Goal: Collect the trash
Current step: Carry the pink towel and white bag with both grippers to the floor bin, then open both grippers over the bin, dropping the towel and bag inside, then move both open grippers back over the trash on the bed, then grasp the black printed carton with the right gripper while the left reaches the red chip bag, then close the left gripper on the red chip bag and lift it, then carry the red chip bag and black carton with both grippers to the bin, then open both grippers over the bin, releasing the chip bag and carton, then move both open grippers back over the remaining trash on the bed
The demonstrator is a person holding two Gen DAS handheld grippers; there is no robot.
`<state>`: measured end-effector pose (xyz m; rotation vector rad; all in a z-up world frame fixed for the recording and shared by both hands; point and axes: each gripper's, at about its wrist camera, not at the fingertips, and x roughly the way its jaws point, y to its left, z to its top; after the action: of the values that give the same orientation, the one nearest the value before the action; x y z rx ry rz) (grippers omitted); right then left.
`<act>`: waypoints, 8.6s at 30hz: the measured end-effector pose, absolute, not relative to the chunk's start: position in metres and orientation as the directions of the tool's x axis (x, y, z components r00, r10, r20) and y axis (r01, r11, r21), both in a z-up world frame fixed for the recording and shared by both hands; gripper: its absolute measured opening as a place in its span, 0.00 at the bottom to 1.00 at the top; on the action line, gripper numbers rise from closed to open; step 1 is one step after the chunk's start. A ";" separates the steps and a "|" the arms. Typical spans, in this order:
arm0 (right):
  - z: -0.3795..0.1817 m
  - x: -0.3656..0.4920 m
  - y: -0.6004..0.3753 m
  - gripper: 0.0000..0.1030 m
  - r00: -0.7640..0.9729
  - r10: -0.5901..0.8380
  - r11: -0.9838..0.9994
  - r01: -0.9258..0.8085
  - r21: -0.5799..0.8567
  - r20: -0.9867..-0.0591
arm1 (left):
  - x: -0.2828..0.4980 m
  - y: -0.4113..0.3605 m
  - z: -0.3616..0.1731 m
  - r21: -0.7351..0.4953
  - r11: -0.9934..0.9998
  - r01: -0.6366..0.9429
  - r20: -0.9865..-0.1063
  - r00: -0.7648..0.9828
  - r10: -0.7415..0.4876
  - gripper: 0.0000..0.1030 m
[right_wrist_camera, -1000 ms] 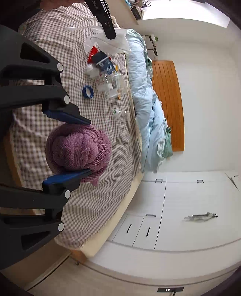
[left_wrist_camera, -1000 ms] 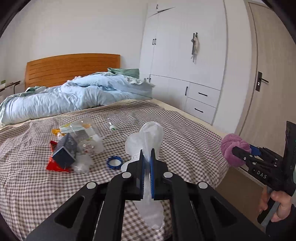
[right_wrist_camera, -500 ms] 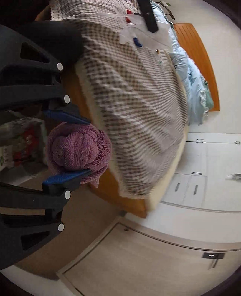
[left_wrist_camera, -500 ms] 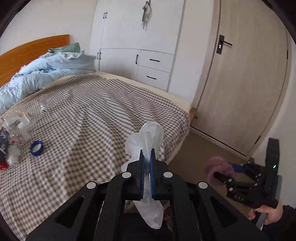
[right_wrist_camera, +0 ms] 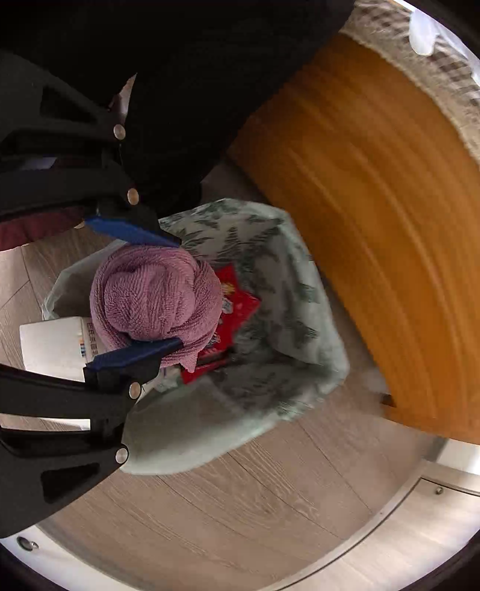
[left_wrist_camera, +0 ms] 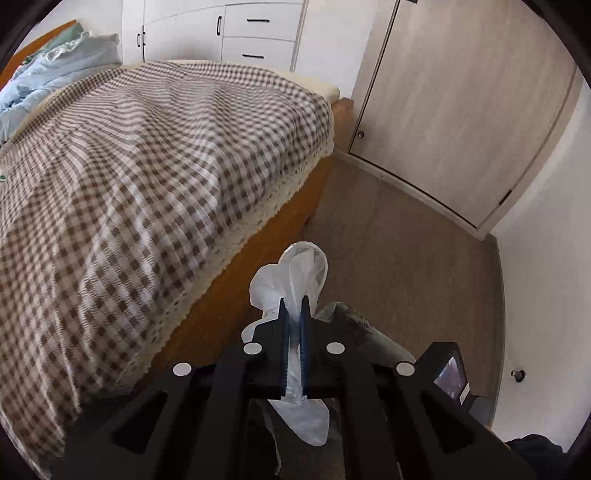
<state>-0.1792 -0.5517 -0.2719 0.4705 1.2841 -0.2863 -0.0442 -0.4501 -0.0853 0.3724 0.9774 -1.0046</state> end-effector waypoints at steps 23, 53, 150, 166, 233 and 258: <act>-0.188 -0.221 -0.624 0.60 0.375 -0.234 0.778 0.626 0.059 -0.897 | -0.074 -0.526 -0.215 -0.267 0.447 0.853 -0.959 -0.190 -0.211 0.51; -0.028 -0.158 -0.589 0.68 0.631 -0.486 0.829 0.552 -0.089 -0.605 | -0.004 -0.396 0.009 -0.167 0.578 0.799 -0.624 0.369 -0.689 0.88; 0.028 0.142 -0.281 0.58 0.900 0.262 0.960 -0.207 0.187 -0.349 | 0.193 0.004 0.029 -0.001 0.995 0.104 -0.538 0.838 -0.089 0.04; 0.061 0.021 -0.414 0.58 0.948 -0.057 0.993 0.087 0.084 -0.313 | 0.116 -0.144 0.060 0.086 0.885 0.458 -0.457 0.807 -0.373 0.04; -0.195 -0.216 -0.618 0.66 0.245 -0.073 0.867 0.495 0.060 -0.967 | -0.093 -0.457 -0.220 -0.460 0.683 0.567 -0.886 -0.247 -0.392 0.59; -0.020 -0.167 -0.579 0.72 0.615 -0.501 0.853 0.470 -0.227 -0.609 | -0.038 -0.371 -0.020 -0.234 0.621 0.748 -0.621 0.376 -0.687 0.86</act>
<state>-0.1674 -0.5790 -0.0199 -0.0460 0.7153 -0.5592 -0.0383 -0.3708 -0.0202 0.0915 0.7481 -0.9196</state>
